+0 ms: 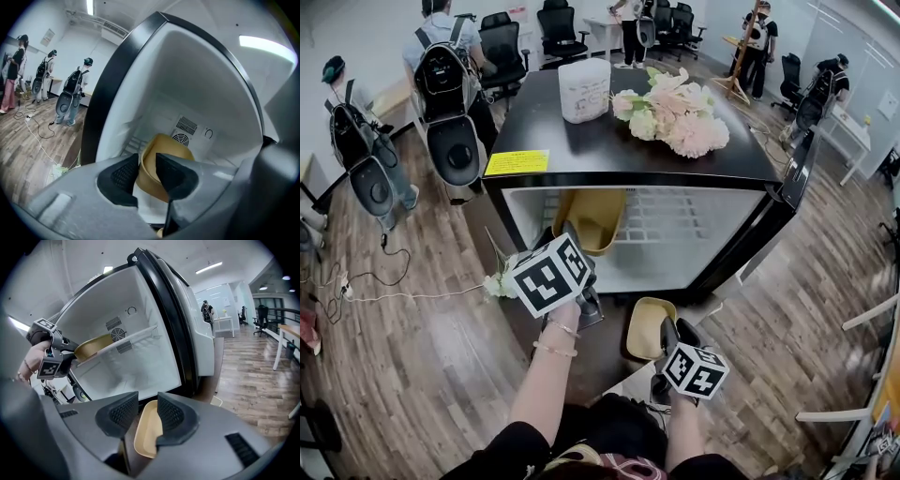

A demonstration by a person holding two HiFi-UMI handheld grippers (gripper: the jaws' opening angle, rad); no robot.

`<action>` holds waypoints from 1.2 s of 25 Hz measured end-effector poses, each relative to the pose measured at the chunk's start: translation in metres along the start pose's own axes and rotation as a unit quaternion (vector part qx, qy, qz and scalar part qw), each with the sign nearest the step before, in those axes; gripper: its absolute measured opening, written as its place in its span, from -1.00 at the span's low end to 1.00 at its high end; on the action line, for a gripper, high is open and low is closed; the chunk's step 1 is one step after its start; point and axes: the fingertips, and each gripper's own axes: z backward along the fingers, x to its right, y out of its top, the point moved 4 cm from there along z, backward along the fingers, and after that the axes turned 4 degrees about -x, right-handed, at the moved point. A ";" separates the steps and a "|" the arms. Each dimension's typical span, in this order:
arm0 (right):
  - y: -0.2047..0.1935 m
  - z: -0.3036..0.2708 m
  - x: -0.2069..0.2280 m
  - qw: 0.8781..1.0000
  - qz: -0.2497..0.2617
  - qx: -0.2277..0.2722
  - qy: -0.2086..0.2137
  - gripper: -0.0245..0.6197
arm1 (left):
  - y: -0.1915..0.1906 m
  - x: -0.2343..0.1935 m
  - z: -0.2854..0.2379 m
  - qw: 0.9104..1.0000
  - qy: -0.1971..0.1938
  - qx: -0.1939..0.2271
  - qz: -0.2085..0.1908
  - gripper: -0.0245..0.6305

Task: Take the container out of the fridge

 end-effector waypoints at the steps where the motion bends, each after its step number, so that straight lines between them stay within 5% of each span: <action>1: 0.001 -0.001 0.000 1.000 -0.006 0.000 0.003 -0.52 | 0.001 -0.001 -0.001 1.000 0.009 -0.002 -0.001 -0.59; 14: 0.004 -0.006 0.004 0.999 -0.032 0.002 0.009 -0.58 | 0.004 0.004 -0.007 1.000 -0.014 -0.004 0.003 -0.77; 30: 0.004 0.004 -0.004 1.000 -0.025 0.018 0.002 -0.71 | 0.007 0.018 0.022 0.994 -0.064 0.031 -0.083 -0.78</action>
